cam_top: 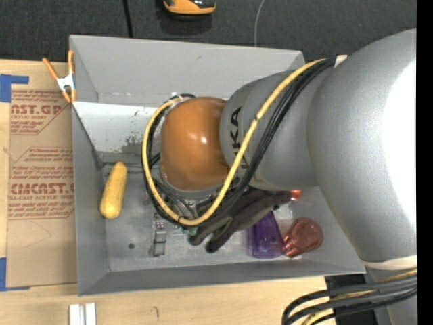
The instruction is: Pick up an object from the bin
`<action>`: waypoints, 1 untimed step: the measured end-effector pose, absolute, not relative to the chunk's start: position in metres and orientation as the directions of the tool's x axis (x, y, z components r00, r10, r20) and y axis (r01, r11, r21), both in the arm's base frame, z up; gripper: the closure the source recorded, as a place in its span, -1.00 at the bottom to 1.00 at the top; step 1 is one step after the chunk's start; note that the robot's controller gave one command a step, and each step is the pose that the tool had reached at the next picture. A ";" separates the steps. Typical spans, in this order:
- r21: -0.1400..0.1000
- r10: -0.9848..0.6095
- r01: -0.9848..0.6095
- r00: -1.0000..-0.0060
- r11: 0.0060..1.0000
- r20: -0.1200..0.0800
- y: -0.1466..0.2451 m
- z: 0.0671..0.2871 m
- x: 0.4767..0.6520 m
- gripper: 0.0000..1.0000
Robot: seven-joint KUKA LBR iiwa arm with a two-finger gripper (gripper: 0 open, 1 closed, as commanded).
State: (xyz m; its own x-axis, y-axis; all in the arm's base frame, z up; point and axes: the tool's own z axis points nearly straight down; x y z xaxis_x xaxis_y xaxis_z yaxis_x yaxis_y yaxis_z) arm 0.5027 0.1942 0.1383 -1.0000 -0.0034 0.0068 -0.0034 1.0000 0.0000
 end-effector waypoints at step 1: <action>0.002 -0.001 -0.001 -1.000 1.000 0.000 0.193 0.143 0.505 -1.00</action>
Offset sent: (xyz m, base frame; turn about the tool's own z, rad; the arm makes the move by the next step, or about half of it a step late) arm 0.0290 -0.0836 -0.0683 -0.4147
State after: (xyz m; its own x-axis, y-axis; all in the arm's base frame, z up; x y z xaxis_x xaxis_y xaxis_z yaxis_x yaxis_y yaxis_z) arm 0.5046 0.1932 0.1428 -1.0000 -0.0012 0.0003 -0.0012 1.0000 0.0015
